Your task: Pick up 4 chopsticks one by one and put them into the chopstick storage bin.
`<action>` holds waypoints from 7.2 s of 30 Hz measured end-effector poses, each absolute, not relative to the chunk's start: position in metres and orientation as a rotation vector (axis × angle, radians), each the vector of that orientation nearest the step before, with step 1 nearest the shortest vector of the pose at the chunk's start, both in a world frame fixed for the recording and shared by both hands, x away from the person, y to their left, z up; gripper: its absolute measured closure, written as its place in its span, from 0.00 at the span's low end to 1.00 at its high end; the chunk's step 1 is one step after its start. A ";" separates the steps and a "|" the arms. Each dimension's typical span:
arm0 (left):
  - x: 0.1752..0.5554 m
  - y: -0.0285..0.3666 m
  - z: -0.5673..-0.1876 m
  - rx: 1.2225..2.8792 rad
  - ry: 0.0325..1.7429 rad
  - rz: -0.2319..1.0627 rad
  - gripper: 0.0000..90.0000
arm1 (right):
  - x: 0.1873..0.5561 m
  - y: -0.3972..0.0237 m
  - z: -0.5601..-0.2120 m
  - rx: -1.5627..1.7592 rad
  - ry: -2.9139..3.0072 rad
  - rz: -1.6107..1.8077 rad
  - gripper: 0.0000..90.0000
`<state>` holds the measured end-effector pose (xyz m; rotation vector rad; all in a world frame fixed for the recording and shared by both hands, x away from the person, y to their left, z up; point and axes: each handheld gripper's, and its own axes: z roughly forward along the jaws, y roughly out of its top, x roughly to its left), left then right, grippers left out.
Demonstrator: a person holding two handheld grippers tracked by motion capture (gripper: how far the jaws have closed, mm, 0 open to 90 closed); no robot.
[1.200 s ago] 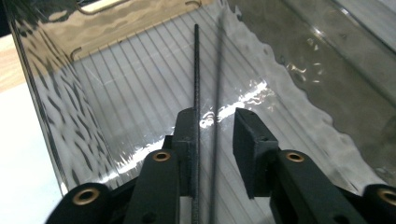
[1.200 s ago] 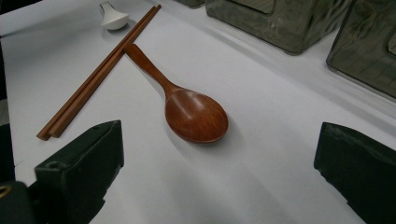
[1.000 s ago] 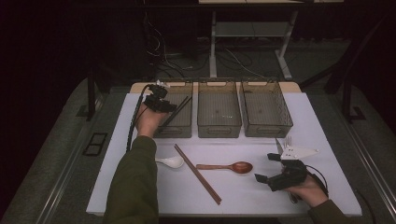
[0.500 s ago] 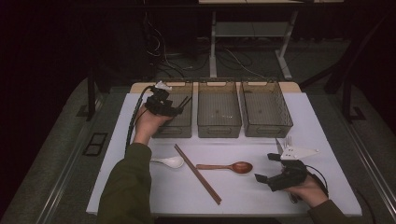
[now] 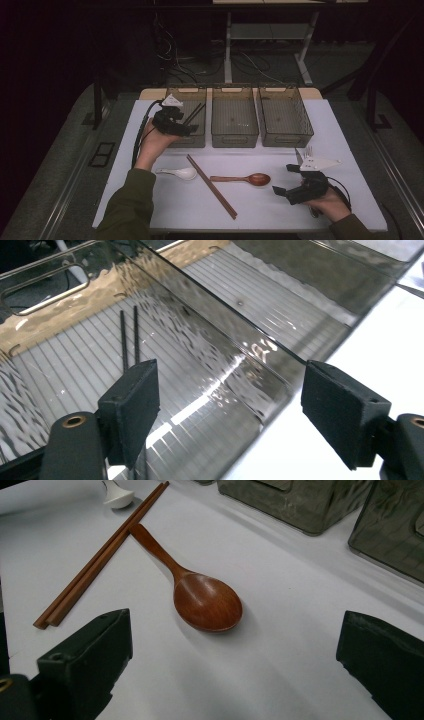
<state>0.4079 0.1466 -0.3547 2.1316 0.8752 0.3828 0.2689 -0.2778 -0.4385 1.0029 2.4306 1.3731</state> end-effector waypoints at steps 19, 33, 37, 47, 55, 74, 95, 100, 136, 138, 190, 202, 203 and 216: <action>0.336 0.154 -0.366 2.100 0.771 0.391 0.21 | 0.269 -0.279 -0.438 1.004 2.428 1.375 0.01; 0.301 0.175 -0.390 2.061 0.811 0.403 0.31 | 0.268 -0.279 -0.437 1.006 2.426 1.372 0.01; 0.297 0.183 -0.396 2.056 0.839 0.431 0.41 | 0.268 -0.279 -0.437 1.006 2.427 1.372 0.01; 0.306 0.197 -0.415 2.153 0.896 0.442 0.89 | 0.268 -0.278 -0.438 1.002 2.431 1.360 0.01; 0.315 0.201 -0.424 2.183 0.955 0.415 0.99 | 0.269 -0.278 -0.439 0.989 2.441 1.350 0.02; 0.324 0.209 -0.436 2.210 0.998 0.392 0.99 | 0.269 -0.278 -0.439 0.987 2.442 1.350 0.02; 0.307 0.219 -0.435 2.208 1.043 0.317 0.99 | 0.269 -0.278 -0.438 0.992 2.436 1.352 0.01; 0.298 0.216 -0.435 2.244 1.046 0.291 0.98 | 0.269 -0.279 -0.438 0.991 2.433 1.352 0.01; 0.309 0.170 -0.438 2.217 0.850 0.172 0.92 | 0.269 -0.277 -0.439 0.983 2.441 1.344 0.01; 0.310 0.172 -0.437 2.221 0.857 0.179 0.92 | 0.269 -0.277 -0.439 0.979 2.440 1.345 0.01; 0.321 0.253 -0.424 2.020 1.214 0.414 0.32 | 0.270 -0.278 -0.439 0.985 2.439 1.349 0.02; 0.325 0.201 -0.413 2.077 1.009 0.303 0.78 | 0.270 -0.277 -0.439 0.986 2.441 1.345 0.02; 0.328 0.194 -0.414 2.087 0.999 0.290 0.82 | 0.270 -0.277 -0.439 0.986 2.441 1.346 0.01; 0.364 0.145 -0.427 2.187 0.937 0.243 0.99 | 0.270 -0.277 -0.439 0.987 2.442 1.345 0.02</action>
